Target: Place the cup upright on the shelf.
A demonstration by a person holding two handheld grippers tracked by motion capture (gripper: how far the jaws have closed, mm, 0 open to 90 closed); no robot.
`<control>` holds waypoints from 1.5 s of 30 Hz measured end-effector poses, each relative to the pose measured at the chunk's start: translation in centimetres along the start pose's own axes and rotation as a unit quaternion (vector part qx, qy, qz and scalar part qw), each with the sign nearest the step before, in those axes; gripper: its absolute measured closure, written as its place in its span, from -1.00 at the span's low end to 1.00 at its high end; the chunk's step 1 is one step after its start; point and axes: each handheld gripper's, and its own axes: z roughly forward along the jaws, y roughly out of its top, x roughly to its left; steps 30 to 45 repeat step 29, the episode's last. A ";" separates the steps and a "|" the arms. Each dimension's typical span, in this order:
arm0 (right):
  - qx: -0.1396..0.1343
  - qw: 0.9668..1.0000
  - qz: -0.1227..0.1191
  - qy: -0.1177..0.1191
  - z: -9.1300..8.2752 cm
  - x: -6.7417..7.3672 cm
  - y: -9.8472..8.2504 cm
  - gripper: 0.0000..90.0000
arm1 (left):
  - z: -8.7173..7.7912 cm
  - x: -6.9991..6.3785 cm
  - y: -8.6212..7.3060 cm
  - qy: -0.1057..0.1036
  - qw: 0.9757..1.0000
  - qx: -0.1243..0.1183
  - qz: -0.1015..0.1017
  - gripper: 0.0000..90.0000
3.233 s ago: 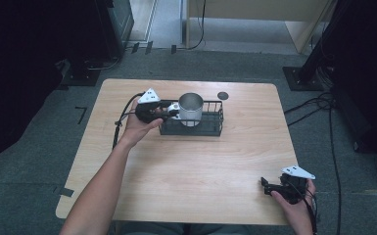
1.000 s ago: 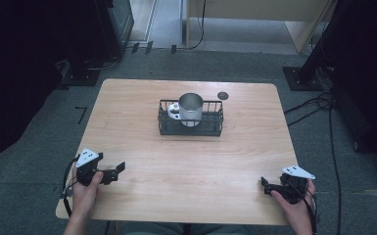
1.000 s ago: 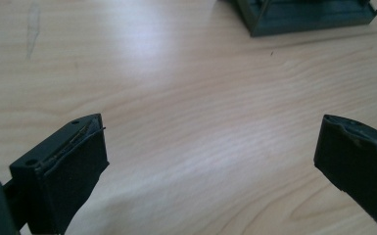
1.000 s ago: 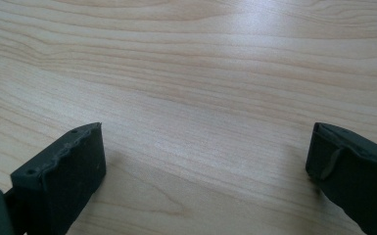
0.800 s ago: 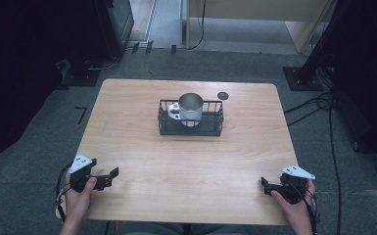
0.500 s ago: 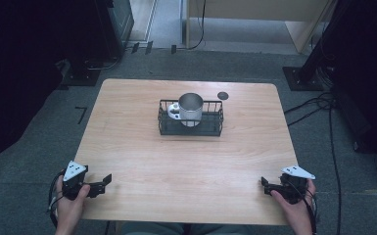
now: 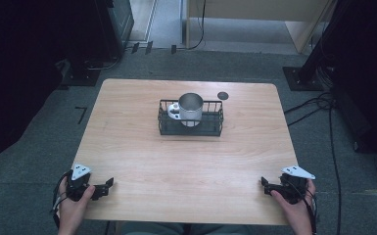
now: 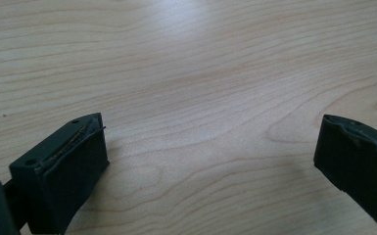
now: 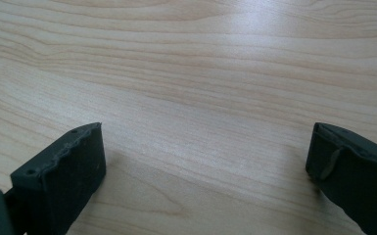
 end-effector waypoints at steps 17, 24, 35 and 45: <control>0.000 1.000 0.001 0.000 0.0 0.0 0.0 -0.98 | 0.3 -0.5 0.1 0.025 0.999 0.012 0.026 -0.99; 0.000 1.000 0.005 -0.004 0.0 0.0 0.0 -0.98 | 0.4 -0.5 0.3 0.029 0.999 0.011 0.024 -0.95; 0.000 1.000 0.005 -0.004 0.0 0.0 0.0 -0.98 | 0.6 -0.7 0.4 0.034 0.999 0.010 0.018 -0.95; 0.000 1.000 0.005 -0.004 0.0 0.0 0.0 -0.98 | 0.6 -0.7 0.4 0.034 0.999 0.010 0.018 -0.95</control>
